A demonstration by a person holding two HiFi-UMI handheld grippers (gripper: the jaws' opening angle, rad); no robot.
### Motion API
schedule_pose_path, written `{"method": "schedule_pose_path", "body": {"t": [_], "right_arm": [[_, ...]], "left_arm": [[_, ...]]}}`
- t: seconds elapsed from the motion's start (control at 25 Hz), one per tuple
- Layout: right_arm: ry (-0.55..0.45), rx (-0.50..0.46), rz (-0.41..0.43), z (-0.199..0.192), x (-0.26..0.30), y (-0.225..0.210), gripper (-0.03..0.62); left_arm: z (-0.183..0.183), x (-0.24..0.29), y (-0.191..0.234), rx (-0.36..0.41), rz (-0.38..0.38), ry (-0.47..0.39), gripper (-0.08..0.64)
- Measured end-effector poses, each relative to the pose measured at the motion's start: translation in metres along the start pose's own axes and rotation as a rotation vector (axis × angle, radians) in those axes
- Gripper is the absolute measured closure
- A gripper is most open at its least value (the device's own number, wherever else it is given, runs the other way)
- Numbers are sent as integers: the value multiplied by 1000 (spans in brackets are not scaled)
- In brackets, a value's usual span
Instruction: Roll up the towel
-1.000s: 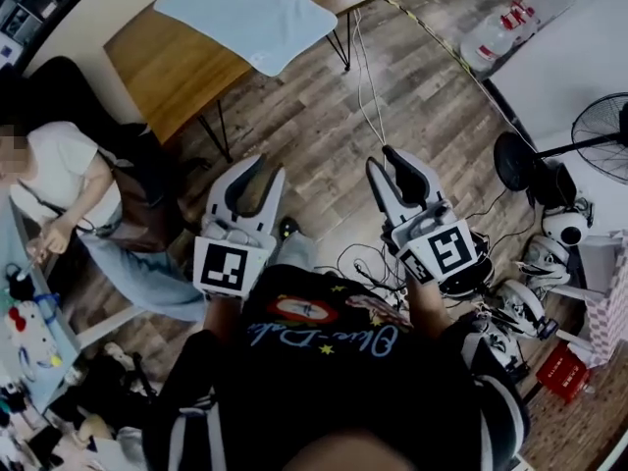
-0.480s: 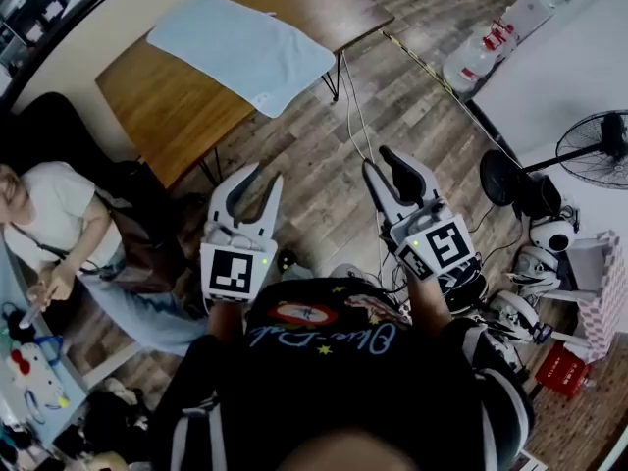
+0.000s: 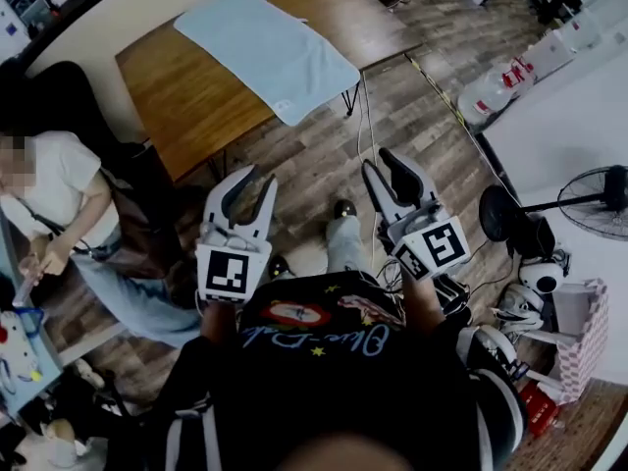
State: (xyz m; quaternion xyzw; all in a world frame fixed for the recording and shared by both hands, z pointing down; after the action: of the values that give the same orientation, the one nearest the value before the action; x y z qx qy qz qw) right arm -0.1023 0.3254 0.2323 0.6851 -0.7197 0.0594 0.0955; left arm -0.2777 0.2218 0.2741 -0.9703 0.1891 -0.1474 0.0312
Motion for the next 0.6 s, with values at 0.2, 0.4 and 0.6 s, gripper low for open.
{"method": "schedule_pose_path", "body": {"t": [0.2, 0.4, 0.6], "right_arm": [[5, 4, 70, -3, 32, -34, 502], [14, 0, 175, -10, 76, -72, 499], [16, -20, 255, -12, 108, -120, 499]], "left_arm": [[-4, 23, 10, -5, 90, 51, 477], [-8, 60, 19, -30, 173, 105, 472], [-3, 104, 18, -56, 243, 138, 465]]}}
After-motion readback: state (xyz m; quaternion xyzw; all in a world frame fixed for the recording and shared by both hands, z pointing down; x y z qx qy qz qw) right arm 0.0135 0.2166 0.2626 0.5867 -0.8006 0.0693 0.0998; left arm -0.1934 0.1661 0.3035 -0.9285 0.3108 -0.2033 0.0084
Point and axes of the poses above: the fingertips, and each gripper's own axes: x forward along the fingers, y to its left, z out of its top, the point moved 4 cm from there along -x, backward along the fingers, and after that the axes turned 10 degrees about y, right-handed, at the moved point
